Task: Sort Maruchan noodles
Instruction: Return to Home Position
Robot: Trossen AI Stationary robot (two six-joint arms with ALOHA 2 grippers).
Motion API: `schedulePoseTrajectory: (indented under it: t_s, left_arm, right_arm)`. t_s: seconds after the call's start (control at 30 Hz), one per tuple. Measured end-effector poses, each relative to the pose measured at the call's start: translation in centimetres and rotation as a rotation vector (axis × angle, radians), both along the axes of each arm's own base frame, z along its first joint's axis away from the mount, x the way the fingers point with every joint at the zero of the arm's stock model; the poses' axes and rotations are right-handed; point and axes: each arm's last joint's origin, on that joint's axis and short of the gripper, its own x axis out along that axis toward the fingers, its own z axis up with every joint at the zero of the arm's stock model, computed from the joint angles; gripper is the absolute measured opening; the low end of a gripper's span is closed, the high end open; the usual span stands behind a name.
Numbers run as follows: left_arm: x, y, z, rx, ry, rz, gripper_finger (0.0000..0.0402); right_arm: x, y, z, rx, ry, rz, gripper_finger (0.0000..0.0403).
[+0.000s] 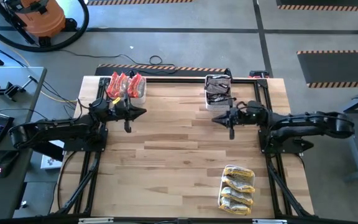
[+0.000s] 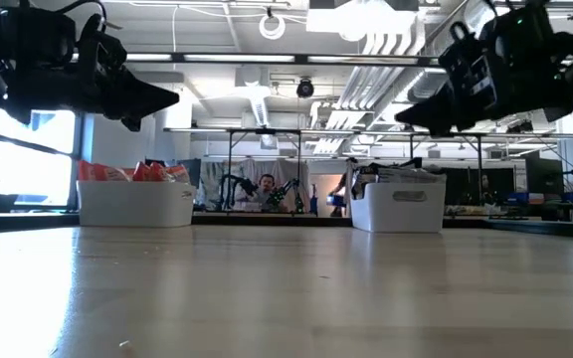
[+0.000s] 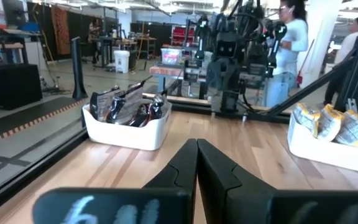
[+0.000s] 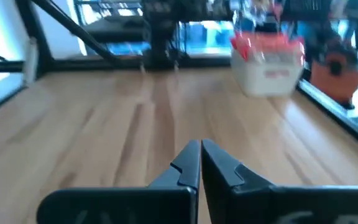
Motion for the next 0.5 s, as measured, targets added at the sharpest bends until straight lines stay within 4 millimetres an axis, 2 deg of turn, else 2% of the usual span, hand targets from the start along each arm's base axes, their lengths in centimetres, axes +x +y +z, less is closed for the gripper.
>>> schedulePoseTrajectory:
  t_s: [0.1, 0.2, 0.4, 0.5]
  left_arm:
    - [-0.7, -0.4, -0.5, 0.003, -0.024, 0.0, 0.0003]
    - [-0.9, -0.6, -0.1, 0.008, -0.047, -0.008, 0.0003]
    - [-1.4, -0.9, 0.2, 0.016, -0.06, -0.01, 0.0003]
    - [-1.7, -1.0, 0.2, 0.008, -0.047, -0.01, 0.0003]
  right_arm:
    - [-0.4, 0.4, 1.0, -0.04, -0.059, 0.058, 0.0]
    - [-0.9, 0.6, 1.7, -0.067, -0.1, 0.067, 0.0]
    - [-2.0, 0.9, 2.0, -0.067, -0.092, 0.049, 0.0]
    - [-3.1, 1.2, 1.3, -0.079, -0.124, 0.032, 0.0]
